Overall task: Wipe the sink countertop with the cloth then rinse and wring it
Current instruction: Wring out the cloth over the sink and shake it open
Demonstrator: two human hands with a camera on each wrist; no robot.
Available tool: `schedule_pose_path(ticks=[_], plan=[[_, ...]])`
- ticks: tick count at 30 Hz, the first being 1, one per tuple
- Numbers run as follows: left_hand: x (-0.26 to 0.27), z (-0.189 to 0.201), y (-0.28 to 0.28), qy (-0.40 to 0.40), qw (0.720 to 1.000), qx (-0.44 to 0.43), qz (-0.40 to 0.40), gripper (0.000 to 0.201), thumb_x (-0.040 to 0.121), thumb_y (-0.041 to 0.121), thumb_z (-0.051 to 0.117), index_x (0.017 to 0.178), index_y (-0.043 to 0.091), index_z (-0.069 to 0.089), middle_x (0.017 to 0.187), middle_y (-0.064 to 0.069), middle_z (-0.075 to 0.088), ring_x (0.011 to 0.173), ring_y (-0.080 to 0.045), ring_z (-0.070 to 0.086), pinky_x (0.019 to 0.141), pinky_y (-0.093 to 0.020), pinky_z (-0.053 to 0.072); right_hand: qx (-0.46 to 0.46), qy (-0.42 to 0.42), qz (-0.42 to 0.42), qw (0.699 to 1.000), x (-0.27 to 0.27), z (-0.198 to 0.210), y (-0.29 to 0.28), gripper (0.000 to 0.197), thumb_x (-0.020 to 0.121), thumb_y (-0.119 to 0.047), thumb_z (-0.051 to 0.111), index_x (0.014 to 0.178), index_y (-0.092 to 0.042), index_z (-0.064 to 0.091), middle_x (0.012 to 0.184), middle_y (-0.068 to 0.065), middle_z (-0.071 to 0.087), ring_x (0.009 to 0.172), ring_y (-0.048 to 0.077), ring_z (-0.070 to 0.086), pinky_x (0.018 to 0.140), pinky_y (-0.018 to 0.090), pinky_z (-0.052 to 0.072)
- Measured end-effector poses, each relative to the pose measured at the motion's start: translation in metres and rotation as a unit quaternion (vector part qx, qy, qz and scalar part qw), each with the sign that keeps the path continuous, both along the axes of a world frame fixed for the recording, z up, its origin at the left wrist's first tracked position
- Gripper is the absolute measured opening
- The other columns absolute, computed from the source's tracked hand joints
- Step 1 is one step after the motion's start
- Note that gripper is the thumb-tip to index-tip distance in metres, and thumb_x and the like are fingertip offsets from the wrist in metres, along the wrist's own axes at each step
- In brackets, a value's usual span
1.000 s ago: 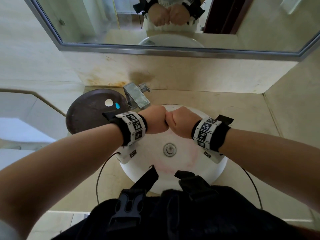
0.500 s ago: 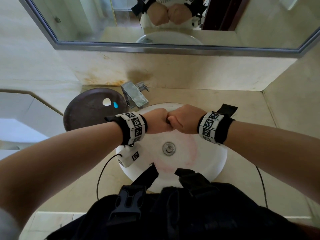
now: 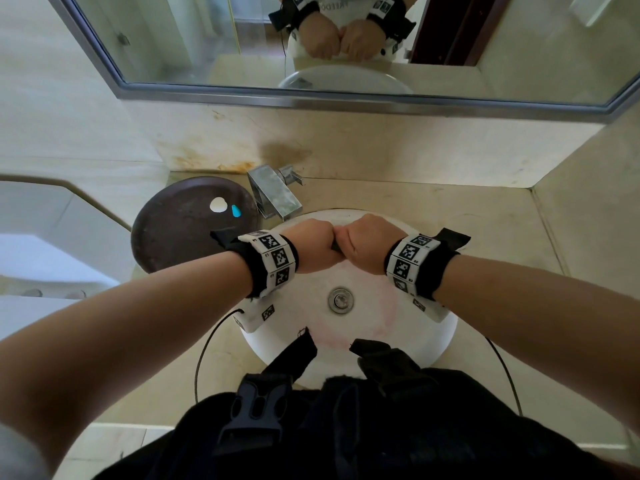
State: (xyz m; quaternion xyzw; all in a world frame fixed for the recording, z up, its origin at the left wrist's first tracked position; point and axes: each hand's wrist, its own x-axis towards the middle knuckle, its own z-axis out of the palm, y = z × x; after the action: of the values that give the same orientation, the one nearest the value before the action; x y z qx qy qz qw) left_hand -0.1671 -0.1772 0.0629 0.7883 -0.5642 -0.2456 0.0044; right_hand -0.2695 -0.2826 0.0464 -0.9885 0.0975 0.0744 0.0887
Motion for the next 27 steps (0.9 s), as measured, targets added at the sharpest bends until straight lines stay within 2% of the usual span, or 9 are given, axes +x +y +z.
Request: schedule_pose_path(ticks=[3, 7, 10, 13, 17, 20, 24, 27], plan=[[-0.002, -0.002, 0.003, 0.004, 1.000, 0.005, -0.015, 0.022, 0.095, 0.033, 0.048, 0.080, 0.017, 0.048, 0.062, 0.004, 0.043, 0.073, -0.021, 0.048, 0.067, -0.027, 0.034, 0.023, 0.012, -0.013, 1.000, 0.000, -0.003, 0.006, 0.058, 0.103, -0.034, 0.017, 0.074, -0.007, 0.060, 0.061, 0.007, 0.056, 0.054, 0.021, 0.047, 0.057, 0.029, 0.031], [0.001, -0.006, 0.009, 0.023, 0.999, -0.023, -0.012, 0.024, 0.093, 0.043, 0.052, 0.088, 0.020, 0.057, 0.070, 0.003, 0.052, 0.072, -0.018, 0.050, 0.067, -0.027, 0.036, 0.053, -0.002, -0.009, 0.999, -0.003, 0.000, 0.006, 0.053, 0.101, -0.032, 0.018, 0.082, -0.007, 0.061, 0.065, 0.008, 0.056, 0.060, 0.024, 0.048, 0.059, 0.032, 0.033], [0.009, -0.013, 0.015, 0.075, 0.997, -0.026, -0.013, 0.019, 0.091, 0.043, 0.058, 0.095, 0.024, 0.057, 0.082, 0.006, 0.058, 0.077, -0.015, 0.054, 0.070, -0.028, 0.040, 0.125, 0.004, -0.038, 0.991, -0.010, 0.000, 0.004, 0.043, 0.102, -0.027, 0.024, 0.082, -0.008, 0.058, 0.065, 0.006, 0.051, 0.058, 0.021, 0.045, 0.059, 0.037, 0.037], [0.016, -0.016, 0.021, 0.059, 0.998, -0.020, -0.021, 0.015, 0.091, 0.039, 0.057, 0.092, 0.024, 0.054, 0.084, 0.005, 0.059, 0.078, -0.016, 0.054, 0.067, -0.030, 0.038, 0.176, 0.016, -0.049, 0.983, -0.017, -0.003, 0.007, 0.041, 0.102, -0.030, 0.028, 0.085, -0.006, 0.056, 0.067, 0.006, 0.052, 0.060, 0.021, 0.046, 0.064, 0.039, 0.042], [0.021, -0.021, 0.030, 0.055, 0.996, -0.064, -0.008, 0.013, 0.088, 0.031, 0.061, 0.098, 0.025, 0.055, 0.094, 0.005, 0.060, 0.084, -0.016, 0.055, 0.075, -0.033, 0.045, 0.159, 0.049, -0.039, 0.985, -0.021, -0.006, 0.009, 0.031, 0.099, -0.039, 0.036, 0.090, -0.015, 0.054, 0.070, 0.001, 0.056, 0.061, 0.018, 0.049, 0.063, 0.035, 0.042], [0.023, -0.024, 0.035, 0.063, 0.992, -0.103, 0.025, 0.018, 0.085, 0.027, 0.063, 0.102, 0.026, 0.057, 0.097, 0.005, 0.058, 0.088, -0.015, 0.055, 0.080, -0.031, 0.046, 0.158, 0.064, -0.058, 0.984, -0.025, -0.008, 0.006, 0.022, 0.098, -0.036, 0.043, 0.088, -0.019, 0.051, 0.070, -0.002, 0.053, 0.061, 0.015, 0.048, 0.061, 0.031, 0.039], [0.018, -0.025, 0.038, 0.068, 0.989, -0.127, 0.031, 0.022, 0.082, 0.024, 0.065, 0.102, 0.025, 0.056, 0.098, 0.007, 0.056, 0.089, -0.014, 0.054, 0.082, -0.033, 0.048, 0.169, 0.099, -0.081, 0.977, -0.027, -0.007, 0.011, 0.016, 0.100, -0.027, 0.036, 0.094, -0.015, 0.047, 0.072, -0.001, 0.050, 0.065, 0.017, 0.046, 0.063, 0.031, 0.037], [0.017, -0.024, 0.040, 0.112, 0.981, -0.142, 0.075, 0.031, 0.076, 0.018, 0.066, 0.103, 0.028, 0.053, 0.101, 0.009, 0.057, 0.087, -0.013, 0.057, 0.082, -0.035, 0.053, 0.170, 0.084, -0.083, 0.978, -0.031, -0.006, 0.014, 0.017, 0.100, -0.027, 0.033, 0.094, -0.016, 0.045, 0.071, -0.001, 0.050, 0.063, 0.017, 0.046, 0.062, 0.033, 0.037]])
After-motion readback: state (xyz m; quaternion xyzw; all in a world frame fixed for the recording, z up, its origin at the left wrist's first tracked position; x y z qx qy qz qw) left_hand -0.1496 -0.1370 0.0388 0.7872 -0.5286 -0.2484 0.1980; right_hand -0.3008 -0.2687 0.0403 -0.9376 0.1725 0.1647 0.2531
